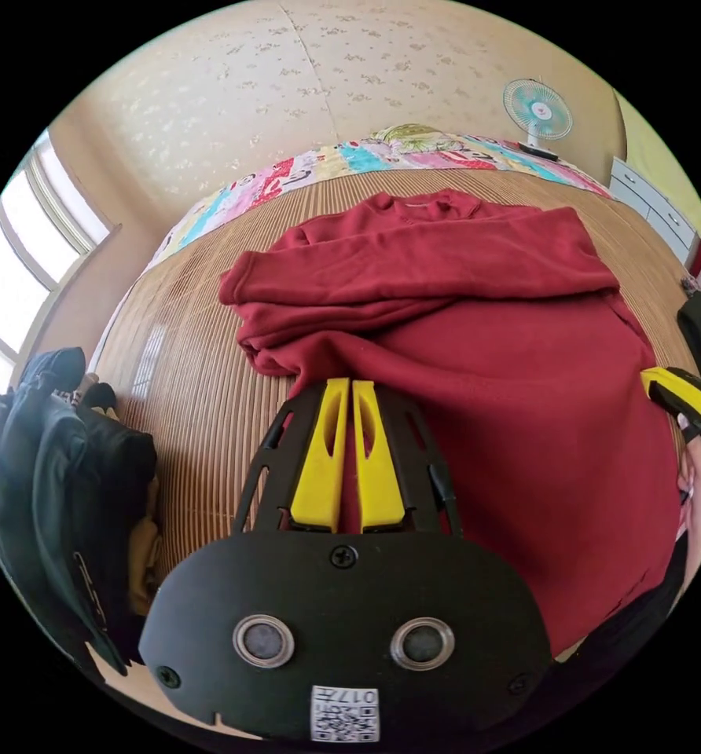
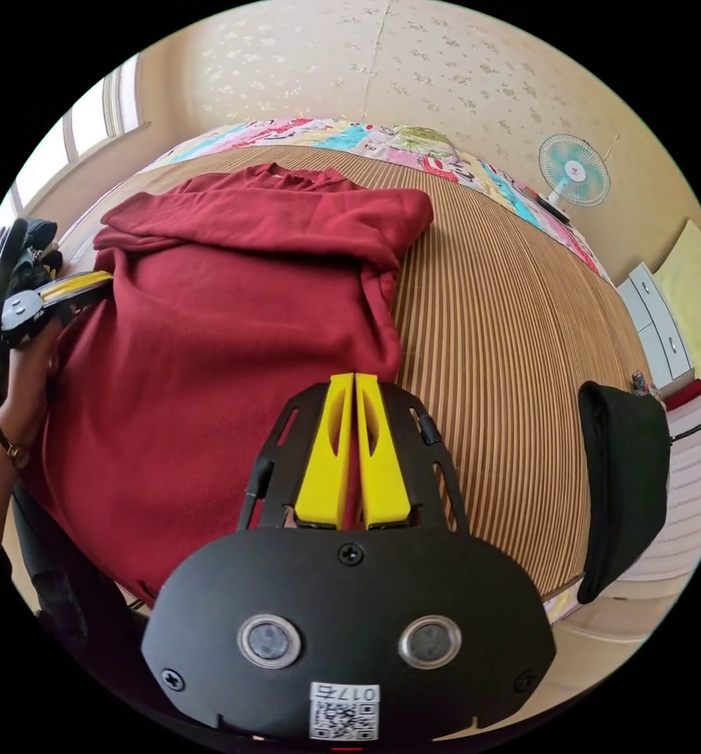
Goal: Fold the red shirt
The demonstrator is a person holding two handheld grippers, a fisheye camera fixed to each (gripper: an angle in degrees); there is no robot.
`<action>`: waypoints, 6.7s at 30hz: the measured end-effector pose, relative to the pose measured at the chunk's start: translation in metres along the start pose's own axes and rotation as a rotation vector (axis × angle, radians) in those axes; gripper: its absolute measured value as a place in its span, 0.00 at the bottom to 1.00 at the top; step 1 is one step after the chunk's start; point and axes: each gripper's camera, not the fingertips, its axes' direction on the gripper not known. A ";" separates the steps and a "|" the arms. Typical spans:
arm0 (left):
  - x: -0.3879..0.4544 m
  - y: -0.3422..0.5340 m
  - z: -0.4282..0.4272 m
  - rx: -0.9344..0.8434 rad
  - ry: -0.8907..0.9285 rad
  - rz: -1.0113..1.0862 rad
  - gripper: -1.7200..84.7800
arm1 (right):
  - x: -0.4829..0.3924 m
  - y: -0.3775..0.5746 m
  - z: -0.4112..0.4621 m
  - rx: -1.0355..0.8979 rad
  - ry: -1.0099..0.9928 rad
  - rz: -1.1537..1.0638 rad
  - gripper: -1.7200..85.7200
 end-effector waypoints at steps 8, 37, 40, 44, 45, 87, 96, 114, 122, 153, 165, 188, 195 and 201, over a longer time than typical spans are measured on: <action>-0.152 0.157 -0.146 0.233 0.291 -0.306 0.05 | 0.022 -0.009 -0.021 0.015 -0.064 0.024 0.03; -0.301 0.113 -0.216 -0.284 1.028 -0.184 0.06 | 0.194 0.023 -0.301 0.017 -0.452 0.311 0.06; -0.310 0.122 -0.189 -0.397 1.027 -0.316 0.11 | 0.197 0.050 -0.326 -0.043 -0.495 0.209 0.08; -0.315 0.122 -0.186 -0.320 1.138 -0.394 0.14 | 0.198 0.054 -0.344 -0.127 -0.677 0.153 0.13; -0.313 0.120 -0.188 -0.324 1.120 -0.392 0.14 | 0.197 0.051 -0.345 -0.145 -0.698 0.148 0.13; -0.138 0.098 -0.268 -0.530 0.710 0.056 0.17 | 0.199 -0.085 -0.557 -0.233 -0.927 0.259 0.05; -0.167 0.140 -0.263 -0.536 0.948 -0.024 0.08 | 0.240 -0.053 -0.605 -0.064 -1.120 0.329 0.05; -0.332 0.146 -0.497 0.645 1.851 0.299 0.07 | 0.336 -0.050 -0.766 0.960 -1.751 0.238 0.05; -0.376 0.146 -0.529 0.832 1.969 0.301 0.07 | 0.352 -0.047 -0.871 1.051 -1.581 -0.165 0.05; -0.347 -0.063 -0.220 0.359 1.486 -0.633 0.21 | 0.308 -0.191 -0.375 0.446 -1.289 0.761 0.15; -0.250 -0.011 -0.233 0.110 0.778 -0.226 0.18 | 0.048 -0.097 -0.300 0.116 -0.141 -0.067 0.06; -0.287 0.074 -0.107 -0.090 1.039 -0.613 0.20 | -0.228 -0.037 -0.238 0.155 -0.686 -0.346 0.03; -0.305 0.123 -0.067 -0.113 1.187 -0.645 0.18 | -0.219 0.003 -0.172 0.082 -0.781 -0.363 0.03; -0.331 0.155 -0.045 -0.030 1.195 -0.669 0.22 | -0.144 0.009 -0.220 0.127 -0.716 -0.281 0.03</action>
